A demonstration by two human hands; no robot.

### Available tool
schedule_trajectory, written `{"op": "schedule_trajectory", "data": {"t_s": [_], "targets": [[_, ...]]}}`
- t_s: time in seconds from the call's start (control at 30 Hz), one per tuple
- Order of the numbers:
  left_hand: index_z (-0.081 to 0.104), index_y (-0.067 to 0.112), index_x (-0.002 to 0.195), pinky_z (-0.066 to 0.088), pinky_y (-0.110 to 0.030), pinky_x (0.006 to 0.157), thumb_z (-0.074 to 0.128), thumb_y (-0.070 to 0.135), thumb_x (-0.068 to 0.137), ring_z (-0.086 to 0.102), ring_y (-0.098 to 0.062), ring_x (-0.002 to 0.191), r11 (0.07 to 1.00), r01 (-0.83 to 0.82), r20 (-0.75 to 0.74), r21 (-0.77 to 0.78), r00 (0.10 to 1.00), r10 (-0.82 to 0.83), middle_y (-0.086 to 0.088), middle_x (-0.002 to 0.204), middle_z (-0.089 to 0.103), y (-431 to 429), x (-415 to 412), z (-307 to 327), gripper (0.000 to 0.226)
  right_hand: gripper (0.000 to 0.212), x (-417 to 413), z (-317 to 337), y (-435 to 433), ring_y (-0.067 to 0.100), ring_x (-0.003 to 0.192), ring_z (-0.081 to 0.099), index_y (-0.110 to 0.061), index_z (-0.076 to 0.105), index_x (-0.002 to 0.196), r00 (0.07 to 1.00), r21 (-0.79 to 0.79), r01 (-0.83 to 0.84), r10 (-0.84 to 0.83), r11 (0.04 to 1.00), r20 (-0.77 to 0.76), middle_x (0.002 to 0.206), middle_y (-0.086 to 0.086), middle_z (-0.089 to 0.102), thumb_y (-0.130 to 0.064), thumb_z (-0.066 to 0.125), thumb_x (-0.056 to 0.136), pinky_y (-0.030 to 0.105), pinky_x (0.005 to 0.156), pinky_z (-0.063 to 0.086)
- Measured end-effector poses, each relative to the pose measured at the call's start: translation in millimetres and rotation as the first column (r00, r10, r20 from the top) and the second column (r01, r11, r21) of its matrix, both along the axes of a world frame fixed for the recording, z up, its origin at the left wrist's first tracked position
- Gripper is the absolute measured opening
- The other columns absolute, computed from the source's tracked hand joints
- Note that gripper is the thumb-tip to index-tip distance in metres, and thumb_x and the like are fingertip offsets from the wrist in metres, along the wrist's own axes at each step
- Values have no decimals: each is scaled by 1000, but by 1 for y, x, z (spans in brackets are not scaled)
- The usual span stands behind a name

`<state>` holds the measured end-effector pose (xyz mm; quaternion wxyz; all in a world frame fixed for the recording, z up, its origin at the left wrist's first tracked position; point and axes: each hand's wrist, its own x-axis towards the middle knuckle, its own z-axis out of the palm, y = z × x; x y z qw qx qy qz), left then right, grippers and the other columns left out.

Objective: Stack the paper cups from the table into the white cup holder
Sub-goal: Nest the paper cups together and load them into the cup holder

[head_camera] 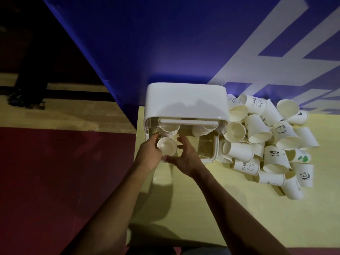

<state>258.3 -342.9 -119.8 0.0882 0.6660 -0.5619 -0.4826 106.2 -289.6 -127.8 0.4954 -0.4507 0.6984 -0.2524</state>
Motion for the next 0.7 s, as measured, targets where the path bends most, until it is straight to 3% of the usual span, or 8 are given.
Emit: {"op": "schedule_trajectory", "data": {"t_s": [0.07,0.2,0.3,0.4,0.5,0.6,0.7], "targets": [[49,34,144,57,-32,66,48,-3,91,65,-14,88,1000,-4,-27,17,1000,5,4,110,68,-3,0,-2,65,110,-1,-1,-2,20,133,49,-25,27,154,1000,10,3,-3,1000,6,154,-1,43,-42,93,68,34,101,45],[39,51,145,61,-41,75,46,-3,85,68,-19,100,997,46,-100,60,994,-40,7,122,67,-9,0,-2,81,97,-2,-3,-9,17,126,52,-32,34,145,998,13,-20,19,1000,65,135,-11,56,-41,93,68,30,93,45],[46,46,141,62,-47,80,46,-7,82,68,-19,102,996,23,-168,90,986,-8,6,122,68,-11,0,-2,80,96,-1,-2,-14,13,116,59,-38,34,142,995,13,-33,32,999,95,126,-9,64,-42,94,66,24,86,49],[53,39,138,62,-43,79,48,-8,77,68,-20,104,996,-11,-231,83,973,30,6,119,69,-11,1,-3,77,100,-1,-2,-18,7,112,62,-38,34,145,993,14,-48,46,999,110,123,-10,66,-43,94,65,21,85,52],[55,37,135,63,-39,76,45,-9,79,69,-20,105,995,-51,-281,80,957,71,4,118,70,-10,1,-3,73,108,-2,-4,-21,9,113,62,-38,29,152,991,22,-67,64,997,121,124,-9,67,-46,93,64,30,91,56],[54,38,135,63,-45,77,47,-8,78,69,-20,103,995,-53,-296,88,952,76,5,116,70,-10,-1,-1,74,113,-2,-6,-22,12,115,62,-37,27,154,992,27,-73,70,997,109,126,-9,66,-51,93,62,33,94,56],[57,39,127,62,-51,80,48,-9,76,70,-23,103,992,-76,-331,99,938,105,6,114,71,-8,-1,-1,70,109,-3,-6,-22,10,106,65,-34,28,154,992,39,-74,69,997,109,119,-7,69,-41,94,67,18,83,54]]}}
